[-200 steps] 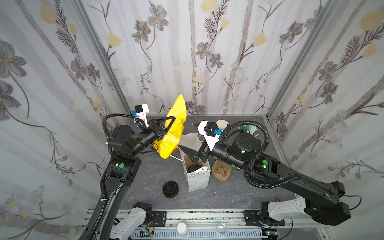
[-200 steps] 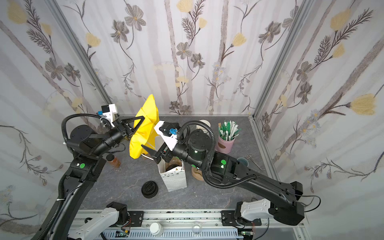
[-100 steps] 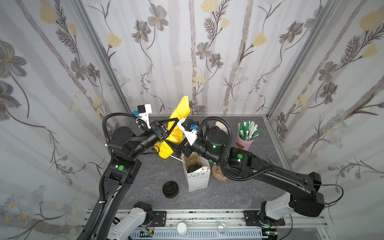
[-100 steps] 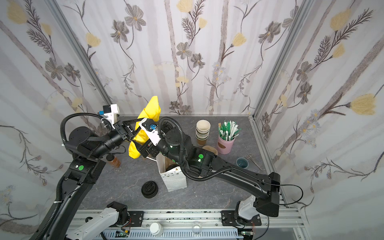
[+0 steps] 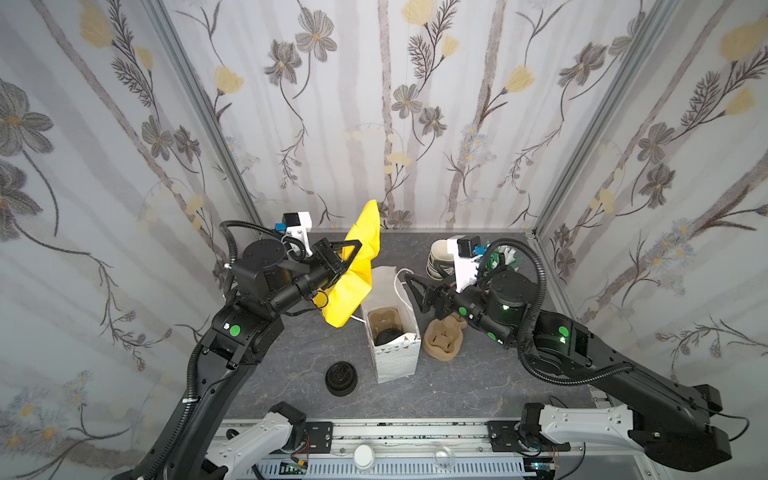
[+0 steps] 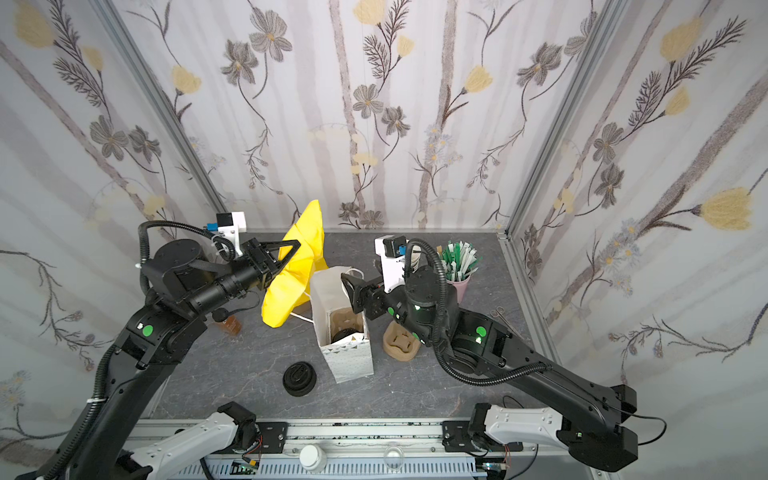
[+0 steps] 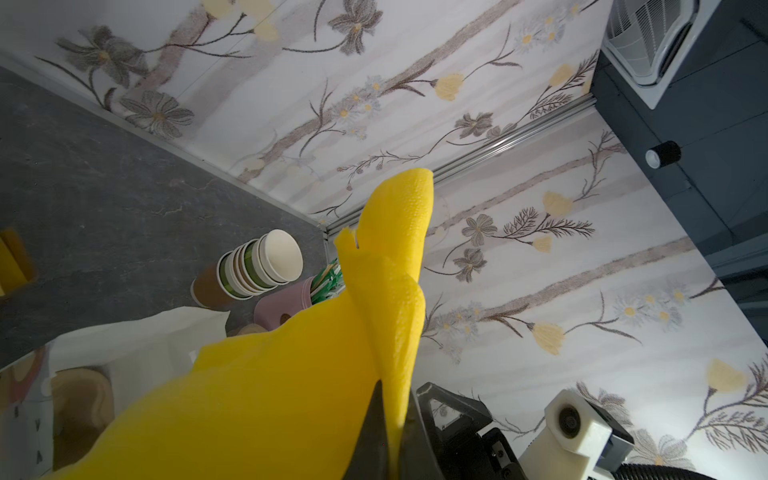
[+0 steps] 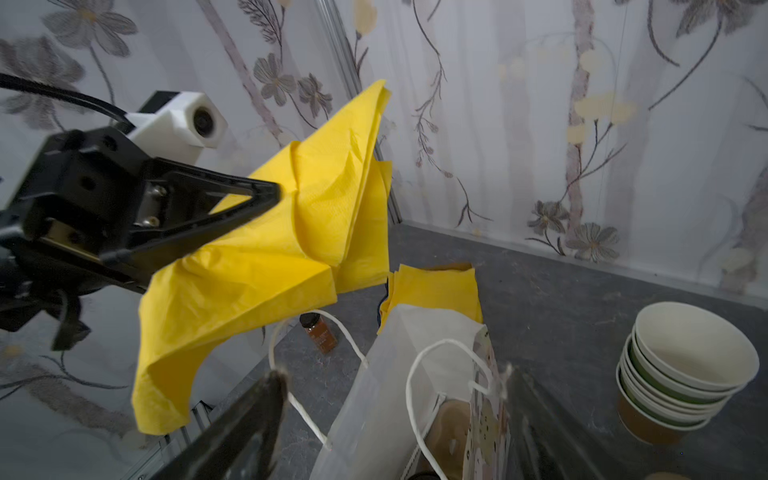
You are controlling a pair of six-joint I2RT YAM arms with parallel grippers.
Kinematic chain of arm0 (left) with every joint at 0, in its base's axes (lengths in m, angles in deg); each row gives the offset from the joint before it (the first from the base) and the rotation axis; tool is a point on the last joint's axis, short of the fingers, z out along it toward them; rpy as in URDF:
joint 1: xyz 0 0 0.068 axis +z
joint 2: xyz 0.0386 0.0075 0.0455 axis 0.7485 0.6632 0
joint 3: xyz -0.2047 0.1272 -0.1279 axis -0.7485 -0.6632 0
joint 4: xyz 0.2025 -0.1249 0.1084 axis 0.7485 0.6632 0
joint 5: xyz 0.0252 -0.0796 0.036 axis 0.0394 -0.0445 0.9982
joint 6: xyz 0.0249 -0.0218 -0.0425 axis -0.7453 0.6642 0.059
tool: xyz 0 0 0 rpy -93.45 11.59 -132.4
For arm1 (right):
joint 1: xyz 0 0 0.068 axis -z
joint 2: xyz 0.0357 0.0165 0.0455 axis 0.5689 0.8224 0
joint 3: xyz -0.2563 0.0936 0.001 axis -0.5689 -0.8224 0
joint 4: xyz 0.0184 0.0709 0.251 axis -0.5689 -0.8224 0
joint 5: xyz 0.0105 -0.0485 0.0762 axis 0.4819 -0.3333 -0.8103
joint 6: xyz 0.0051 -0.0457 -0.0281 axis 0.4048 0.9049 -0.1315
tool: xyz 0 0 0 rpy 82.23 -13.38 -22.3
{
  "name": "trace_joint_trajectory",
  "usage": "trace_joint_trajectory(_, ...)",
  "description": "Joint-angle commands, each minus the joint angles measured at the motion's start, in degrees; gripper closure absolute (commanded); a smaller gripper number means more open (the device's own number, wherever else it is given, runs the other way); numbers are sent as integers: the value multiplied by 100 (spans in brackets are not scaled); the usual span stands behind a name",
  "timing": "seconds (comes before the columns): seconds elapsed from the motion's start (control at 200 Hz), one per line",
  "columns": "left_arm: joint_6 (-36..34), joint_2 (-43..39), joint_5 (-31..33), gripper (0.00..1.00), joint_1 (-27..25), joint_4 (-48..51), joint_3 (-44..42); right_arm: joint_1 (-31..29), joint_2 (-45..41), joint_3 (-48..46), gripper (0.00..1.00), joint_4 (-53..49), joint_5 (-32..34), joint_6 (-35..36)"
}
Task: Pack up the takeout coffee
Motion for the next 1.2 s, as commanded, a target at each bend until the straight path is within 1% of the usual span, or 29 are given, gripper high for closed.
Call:
trace_joint_trajectory(0.0,-133,330,1352,100,-494,1436,529,107,277,195,17,-1016,29,-1106)
trace_joint_trajectory(0.075,-63,681,1687,100,-785,1987,915,237,582,331,23,-1365,-128,-1624)
trace_joint_trajectory(0.145,-8,966,1974,100,-1035,2404,1217,349,830,352,26,-1544,-513,-1943)
trace_joint_trajectory(0.19,50,1085,2197,100,-1172,2615,1373,370,955,318,26,-1587,-692,-2047)
trace_joint_trajectory(0.26,81,1217,2433,100,-1250,2897,1559,377,1116,202,27,-1599,-887,-2106)
trace_joint_trajectory(0.35,114,1351,2517,100,-1276,3117,1684,400,1290,123,30,-1590,-953,-2162)
trace_joint_trajectory(0.445,136,1471,2452,100,-1340,3124,1750,442,1470,166,45,-1588,-853,-2197)
trace_joint_trajectory(0.505,132,1628,2408,100,-1393,3128,1844,448,1553,191,50,-1563,-810,-2206)
trace_joint_trajectory(0.639,171,1844,2218,100,-1438,3124,2051,474,1623,192,78,-1497,-796,-2213)
trace_joint_trajectory(0.709,245,1946,2114,100,-1456,3124,2169,467,1549,122,90,-1404,-787,-2233)
trace_joint_trajectory(0.784,411,2054,2030,100,-1456,3116,2246,466,1402,-31,100,-1193,-808,-2304)
trace_joint_trajectory(0.914,809,2285,2009,100,-1457,3073,2446,479,1195,-319,100,-777,-888,-2445)
trace_joint_trajectory(0.974,931,2368,2125,100,-1458,3041,2512,475,1172,-414,100,-648,-949,-2518)
trace_joint_trajectory(1.054,1260,2323,2427,100,-1460,2779,2337,480,1167,-497,100,-534,-990,-2638)
trace_joint_trajectory(1.109,1384,2258,2460,100,-1451,2350,2193,475,1170,-518,100,-498,-1005,-2710)
trace_joint_trajectory(1.194,1808,2187,2531,100,-1458,2196,2071,483,1139,-544,100,-525,-878,-2862)
